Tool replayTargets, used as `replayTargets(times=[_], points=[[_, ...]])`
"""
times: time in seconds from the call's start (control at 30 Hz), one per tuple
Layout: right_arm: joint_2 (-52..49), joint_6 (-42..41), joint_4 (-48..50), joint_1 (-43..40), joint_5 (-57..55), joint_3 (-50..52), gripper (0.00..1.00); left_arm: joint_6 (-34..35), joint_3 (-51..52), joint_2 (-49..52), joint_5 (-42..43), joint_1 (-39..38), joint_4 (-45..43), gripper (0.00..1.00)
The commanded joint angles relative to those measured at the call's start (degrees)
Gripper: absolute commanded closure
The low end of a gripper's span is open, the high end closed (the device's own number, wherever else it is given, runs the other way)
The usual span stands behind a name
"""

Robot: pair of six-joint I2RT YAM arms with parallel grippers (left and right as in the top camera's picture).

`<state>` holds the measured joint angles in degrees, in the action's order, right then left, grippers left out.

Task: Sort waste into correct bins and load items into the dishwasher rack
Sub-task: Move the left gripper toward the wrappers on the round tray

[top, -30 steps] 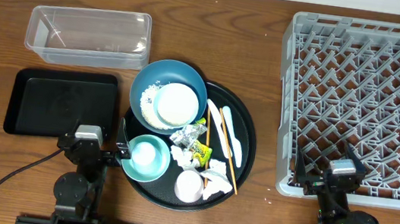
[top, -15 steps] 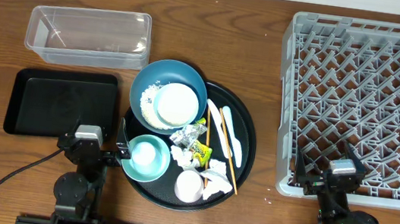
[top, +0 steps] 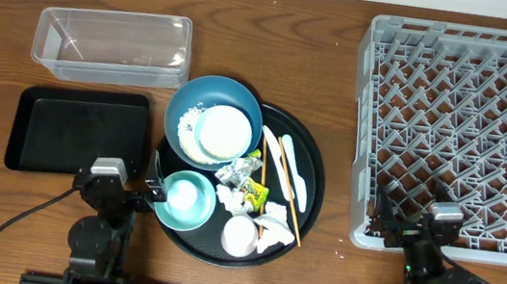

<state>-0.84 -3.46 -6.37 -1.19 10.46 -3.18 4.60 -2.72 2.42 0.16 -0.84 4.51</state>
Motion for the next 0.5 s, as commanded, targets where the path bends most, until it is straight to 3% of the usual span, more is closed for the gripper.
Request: replayTargets(times=[0.0, 0.47], points=[[-1.33, -2.29, -2.32, 0.83, -2.19, -5.25, 0.01, 1.27, -4.55, 3.41, 0.74, 0.28, 2.45, 0.02], [-28.22, -2.25, -19.37, 0.83, -4.37, -29.9, 0.01, 1.29, -34.53, 37.66, 15.93, 0.11, 21.79, 0.02]])
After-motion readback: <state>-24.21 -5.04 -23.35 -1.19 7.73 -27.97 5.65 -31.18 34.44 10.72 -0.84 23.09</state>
